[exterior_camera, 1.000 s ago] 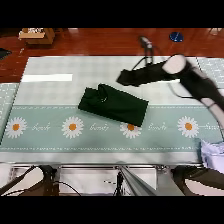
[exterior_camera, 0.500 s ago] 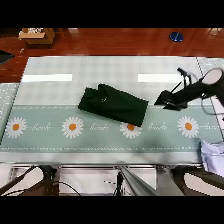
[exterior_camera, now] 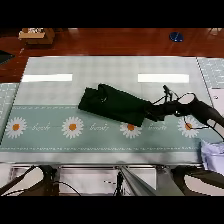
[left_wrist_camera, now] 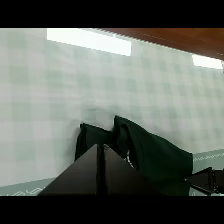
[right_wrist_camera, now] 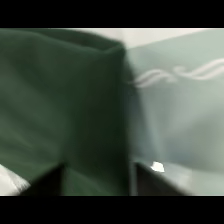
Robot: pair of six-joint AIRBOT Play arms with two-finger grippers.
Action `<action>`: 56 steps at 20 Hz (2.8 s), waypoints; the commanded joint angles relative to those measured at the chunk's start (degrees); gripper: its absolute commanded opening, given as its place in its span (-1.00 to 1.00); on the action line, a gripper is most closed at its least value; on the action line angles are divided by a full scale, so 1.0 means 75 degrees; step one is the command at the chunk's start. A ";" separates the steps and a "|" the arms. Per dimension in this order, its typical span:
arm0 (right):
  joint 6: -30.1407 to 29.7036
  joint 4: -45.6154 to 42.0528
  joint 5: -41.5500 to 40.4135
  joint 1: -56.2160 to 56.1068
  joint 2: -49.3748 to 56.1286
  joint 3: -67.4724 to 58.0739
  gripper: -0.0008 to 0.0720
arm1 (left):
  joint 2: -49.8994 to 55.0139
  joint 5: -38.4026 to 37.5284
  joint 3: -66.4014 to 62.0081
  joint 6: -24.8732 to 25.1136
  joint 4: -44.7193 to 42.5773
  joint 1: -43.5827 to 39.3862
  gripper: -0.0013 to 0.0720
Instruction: Fold the shirts.
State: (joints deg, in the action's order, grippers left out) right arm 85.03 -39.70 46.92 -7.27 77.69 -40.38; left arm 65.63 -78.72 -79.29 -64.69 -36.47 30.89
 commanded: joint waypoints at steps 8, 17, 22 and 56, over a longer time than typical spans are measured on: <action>-0.0259 -0.0233 0.1705 0.0790 -0.2002 -0.2101 -0.90 | 0.0006 0.0026 0.0003 -0.0009 0.0000 0.0003 -0.91; 0.1469 -0.5056 0.6956 0.5205 -0.4401 -0.4951 -0.90 | 0.0006 0.0000 0.0003 -0.0009 0.0000 0.0003 -0.91; 0.0717 -0.7606 0.7921 0.7006 -0.4707 -0.4978 -0.90 | 0.0006 0.0000 0.0003 -0.0003 0.0000 0.0003 -0.91; -0.0096 -1.0558 0.5319 1.1226 -0.4715 -0.0571 0.46 | 0.0714 0.0493 0.0003 0.0676 -0.0003 -0.0119 -0.91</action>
State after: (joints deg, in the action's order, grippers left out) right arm 84.84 -128.25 93.12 77.01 42.30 -43.77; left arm 70.26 -75.02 -79.29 -59.68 -36.47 30.63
